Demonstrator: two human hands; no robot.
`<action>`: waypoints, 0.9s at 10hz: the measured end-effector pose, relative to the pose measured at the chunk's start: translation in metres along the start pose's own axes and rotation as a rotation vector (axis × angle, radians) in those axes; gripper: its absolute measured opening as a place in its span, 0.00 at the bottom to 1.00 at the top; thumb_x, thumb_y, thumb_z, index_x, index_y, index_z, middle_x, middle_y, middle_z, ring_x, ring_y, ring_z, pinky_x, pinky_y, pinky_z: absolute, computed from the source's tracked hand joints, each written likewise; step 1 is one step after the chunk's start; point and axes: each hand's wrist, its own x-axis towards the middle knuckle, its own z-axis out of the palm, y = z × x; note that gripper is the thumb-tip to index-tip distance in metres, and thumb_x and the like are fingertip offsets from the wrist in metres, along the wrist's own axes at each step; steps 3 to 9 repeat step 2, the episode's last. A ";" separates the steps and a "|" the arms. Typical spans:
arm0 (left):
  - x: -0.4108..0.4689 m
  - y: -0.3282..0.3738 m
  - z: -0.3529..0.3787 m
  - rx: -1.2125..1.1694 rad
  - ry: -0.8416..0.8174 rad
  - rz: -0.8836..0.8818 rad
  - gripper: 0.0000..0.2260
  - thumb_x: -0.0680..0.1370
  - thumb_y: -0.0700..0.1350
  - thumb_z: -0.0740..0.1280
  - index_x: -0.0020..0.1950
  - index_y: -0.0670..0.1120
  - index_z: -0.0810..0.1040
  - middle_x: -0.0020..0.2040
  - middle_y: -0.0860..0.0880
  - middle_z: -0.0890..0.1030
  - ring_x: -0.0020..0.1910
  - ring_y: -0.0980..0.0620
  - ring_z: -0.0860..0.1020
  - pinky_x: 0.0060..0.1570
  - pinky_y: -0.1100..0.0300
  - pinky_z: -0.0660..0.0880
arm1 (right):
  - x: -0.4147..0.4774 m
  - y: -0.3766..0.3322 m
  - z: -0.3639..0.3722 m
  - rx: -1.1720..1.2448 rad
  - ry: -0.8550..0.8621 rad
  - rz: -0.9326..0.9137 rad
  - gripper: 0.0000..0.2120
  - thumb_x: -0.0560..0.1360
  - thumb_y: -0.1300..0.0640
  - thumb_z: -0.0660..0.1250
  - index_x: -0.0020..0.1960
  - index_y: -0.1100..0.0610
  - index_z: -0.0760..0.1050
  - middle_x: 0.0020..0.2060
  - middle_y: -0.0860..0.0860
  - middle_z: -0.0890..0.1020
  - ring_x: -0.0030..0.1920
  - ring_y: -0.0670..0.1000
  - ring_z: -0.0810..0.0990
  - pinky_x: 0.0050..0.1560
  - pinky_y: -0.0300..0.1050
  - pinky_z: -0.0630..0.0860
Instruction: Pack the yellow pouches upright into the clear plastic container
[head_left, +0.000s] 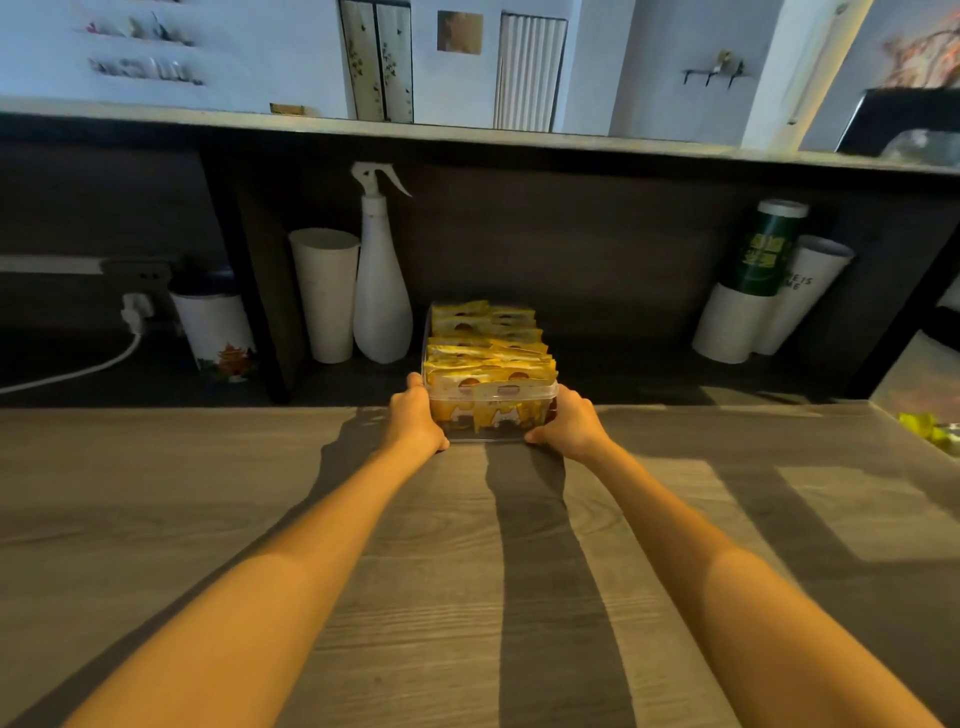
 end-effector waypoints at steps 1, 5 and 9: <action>-0.001 -0.001 -0.004 0.034 -0.017 -0.005 0.27 0.70 0.31 0.70 0.66 0.40 0.63 0.65 0.39 0.69 0.63 0.42 0.72 0.56 0.53 0.73 | -0.004 -0.004 -0.003 0.002 -0.034 0.029 0.28 0.69 0.63 0.72 0.67 0.59 0.68 0.62 0.56 0.76 0.65 0.56 0.73 0.62 0.48 0.71; -0.005 -0.002 -0.012 0.080 -0.001 -0.024 0.22 0.72 0.31 0.68 0.63 0.40 0.66 0.63 0.38 0.71 0.61 0.41 0.73 0.53 0.53 0.73 | -0.010 -0.005 -0.006 -0.027 0.004 0.076 0.24 0.69 0.64 0.71 0.63 0.59 0.70 0.59 0.57 0.77 0.62 0.58 0.74 0.61 0.52 0.75; -0.005 -0.002 -0.012 0.080 -0.001 -0.024 0.22 0.72 0.31 0.68 0.63 0.40 0.66 0.63 0.38 0.71 0.61 0.41 0.73 0.53 0.53 0.73 | -0.010 -0.005 -0.006 -0.027 0.004 0.076 0.24 0.69 0.64 0.71 0.63 0.59 0.70 0.59 0.57 0.77 0.62 0.58 0.74 0.61 0.52 0.75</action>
